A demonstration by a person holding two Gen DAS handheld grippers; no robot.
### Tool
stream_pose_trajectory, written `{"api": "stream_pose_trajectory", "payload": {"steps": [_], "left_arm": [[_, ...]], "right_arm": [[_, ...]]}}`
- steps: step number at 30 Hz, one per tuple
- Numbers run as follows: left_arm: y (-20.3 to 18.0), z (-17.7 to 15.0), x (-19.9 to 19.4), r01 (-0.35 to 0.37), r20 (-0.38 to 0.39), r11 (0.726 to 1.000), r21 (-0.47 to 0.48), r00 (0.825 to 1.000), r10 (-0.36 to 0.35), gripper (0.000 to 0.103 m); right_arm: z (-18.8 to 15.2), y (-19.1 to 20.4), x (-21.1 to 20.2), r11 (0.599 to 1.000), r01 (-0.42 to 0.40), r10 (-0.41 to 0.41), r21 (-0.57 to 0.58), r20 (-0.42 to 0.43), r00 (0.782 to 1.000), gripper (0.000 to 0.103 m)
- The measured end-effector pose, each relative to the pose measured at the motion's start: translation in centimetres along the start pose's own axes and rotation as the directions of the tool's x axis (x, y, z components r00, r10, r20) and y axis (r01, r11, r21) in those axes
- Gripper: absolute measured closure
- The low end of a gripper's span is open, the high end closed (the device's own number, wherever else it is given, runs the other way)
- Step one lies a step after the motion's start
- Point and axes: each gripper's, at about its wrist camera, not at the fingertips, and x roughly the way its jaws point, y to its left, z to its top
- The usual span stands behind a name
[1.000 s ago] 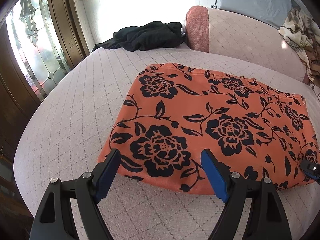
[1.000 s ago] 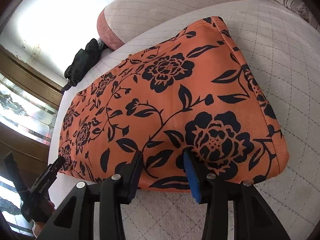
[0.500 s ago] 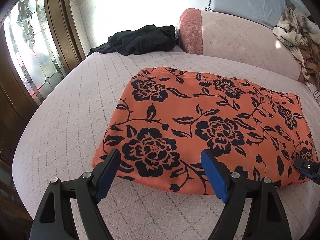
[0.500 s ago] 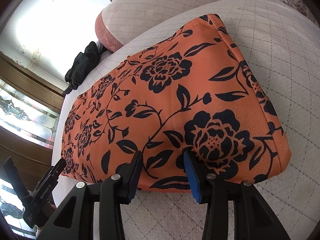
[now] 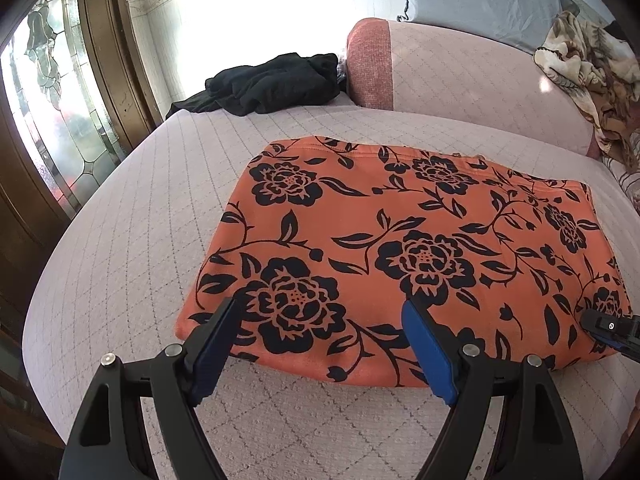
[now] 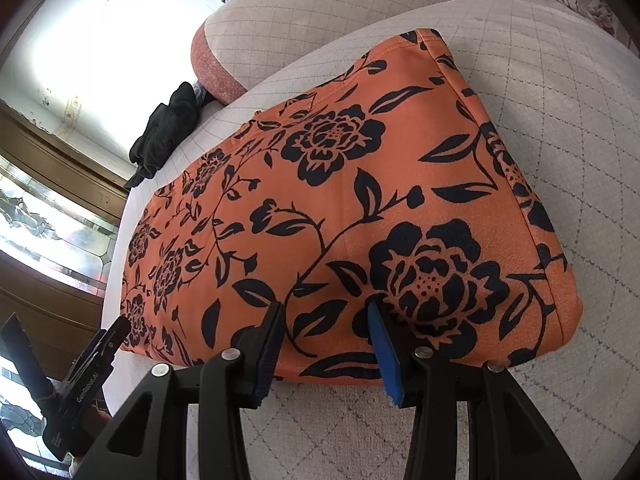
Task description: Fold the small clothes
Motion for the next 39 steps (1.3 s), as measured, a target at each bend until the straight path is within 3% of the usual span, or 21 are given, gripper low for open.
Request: {"api": "stream_pose_trajectory", "payload": {"steps": [4,7,10,13,14,17,20,22,24,28,31,34,39], "left_arm": [[1.5,0.1,1.6,-0.012,-0.067,0.998,-0.062,0.998,0.007,0.02],[3.8,0.0,3.2,-0.051,-0.125,0.987,-0.152,0.992,0.032,0.02],[5.0,-0.4,4.7,-0.097,-0.18,0.979,-0.181,0.982,0.064,0.02],[5.2,-0.7,5.2,-0.091,-0.194,0.977,-0.193,0.98,0.053,0.018],[5.3,-0.6,5.1,-0.087,-0.194,0.977,-0.196,0.98,0.049,0.018],[6.9,-0.8,4.5,-0.051,-0.186,0.959,-0.278,0.983,-0.002,0.018],[9.2,-2.0,3.4,-0.053,-0.178,0.93,-0.364,0.984,-0.014,0.018],[10.6,-3.3,2.9,-0.009,-0.185,0.9,-0.435,0.98,-0.079,0.018],[11.8,-4.4,2.4,0.055,-0.162,0.865,-0.499,0.974,-0.155,0.018],[11.9,-4.6,2.3,0.158,-0.129,0.834,-0.529,0.956,-0.263,0.018],[11.9,-4.1,2.6,0.181,-0.109,0.813,-0.553,0.952,-0.285,0.016],[11.4,-2.8,4.0,0.178,-0.107,0.819,-0.545,0.954,-0.279,0.013],[9.5,-1.3,5.2,0.171,-0.077,0.849,-0.5,0.968,-0.24,0.013]], "right_arm": [[0.0,0.0,-0.3,1.0,-0.027,0.027,0.013,0.01,1.0,0.054],[0.2,0.3,-1.2,0.988,-0.151,0.15,0.016,0.057,0.987,0.055],[-0.1,1.3,-1.3,0.991,-0.126,0.129,-0.045,0.08,0.988,0.055],[-0.4,1.0,1.1,0.997,-0.069,0.069,-0.032,-0.015,0.998,0.055],[-0.5,0.9,1.2,0.997,-0.069,0.069,-0.039,-0.009,0.998,0.055],[-0.2,0.9,0.3,0.995,-0.091,0.091,-0.037,0.003,0.996,0.055],[-0.3,-0.4,-0.2,0.99,-0.138,0.138,0.038,-0.003,0.99,0.055],[-0.8,-1.4,-1.2,0.981,-0.175,0.175,0.084,0.005,0.985,0.054],[-1.4,-1.8,-2.1,0.969,-0.215,0.215,0.123,0.015,0.977,0.042],[-2.9,-3.3,-3.1,0.93,-0.285,0.291,0.232,0.01,0.957,0.04],[-3.7,-4.4,-3.5,0.917,-0.266,0.271,0.296,0.026,0.962,0.037],[-4.2,-6.2,-3.2,0.89,-0.234,0.242,0.39,0.03,0.97,0.037],[-3.2,-9.0,-3.0,0.826,-0.278,0.243,0.491,0.135,0.961,0.037]]}}
